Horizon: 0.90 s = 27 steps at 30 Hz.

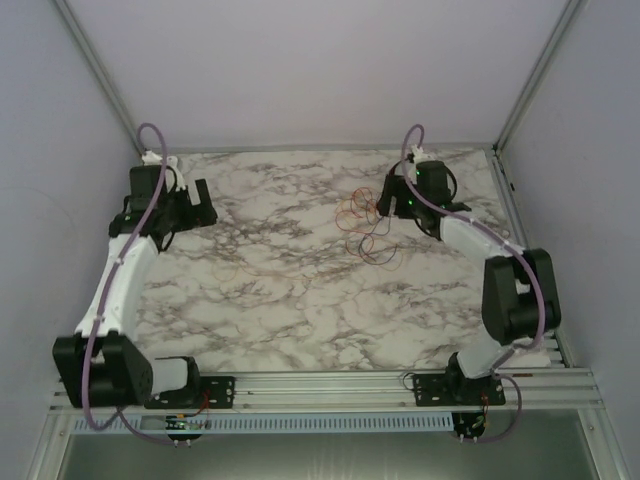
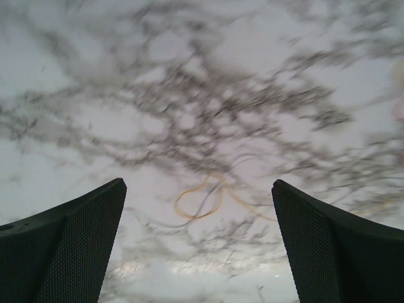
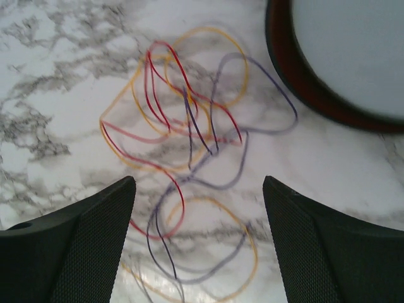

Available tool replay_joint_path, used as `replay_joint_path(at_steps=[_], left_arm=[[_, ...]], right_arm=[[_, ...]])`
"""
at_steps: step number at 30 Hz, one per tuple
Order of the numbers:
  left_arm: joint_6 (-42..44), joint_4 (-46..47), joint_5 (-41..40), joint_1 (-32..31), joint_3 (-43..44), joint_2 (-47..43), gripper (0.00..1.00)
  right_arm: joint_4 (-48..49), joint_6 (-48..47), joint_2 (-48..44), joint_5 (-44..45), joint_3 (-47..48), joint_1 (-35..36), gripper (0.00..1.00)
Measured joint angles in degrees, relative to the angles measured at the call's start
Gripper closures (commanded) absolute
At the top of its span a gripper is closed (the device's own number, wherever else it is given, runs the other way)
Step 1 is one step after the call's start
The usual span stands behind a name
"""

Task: Zip-tie the wires
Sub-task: Adjust the cable at the center of the board, then untie the cable at the center of the board.

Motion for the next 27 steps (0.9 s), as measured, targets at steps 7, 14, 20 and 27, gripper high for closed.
replay_joint_path(at_steps=[7, 14, 20, 27], left_arm=[[-4.2, 10.0, 13.2, 0.0, -5.2, -12.6, 0.0], [-7.4, 12.3, 20.8, -0.1, -8.4, -15.4, 0.0], [-8.5, 12.6, 23.3, -1.3, -9.0, -15.7, 0.0], [-8.2, 12.7, 23.8, -7.2, -7.1, -14.7, 0.0]], right_arm=[[-1.2, -6.3, 11.4, 0.6, 14.4, 3.9, 0.26], [-6.4, -12.3, 20.6, 4.1, 24.6, 7.7, 0.33], [-10.6, -15.1, 25.2, 7.2, 26.7, 10.0, 0.66], [-15.0, -16.5, 26.1, 12.4, 29.9, 10.9, 1.0]])
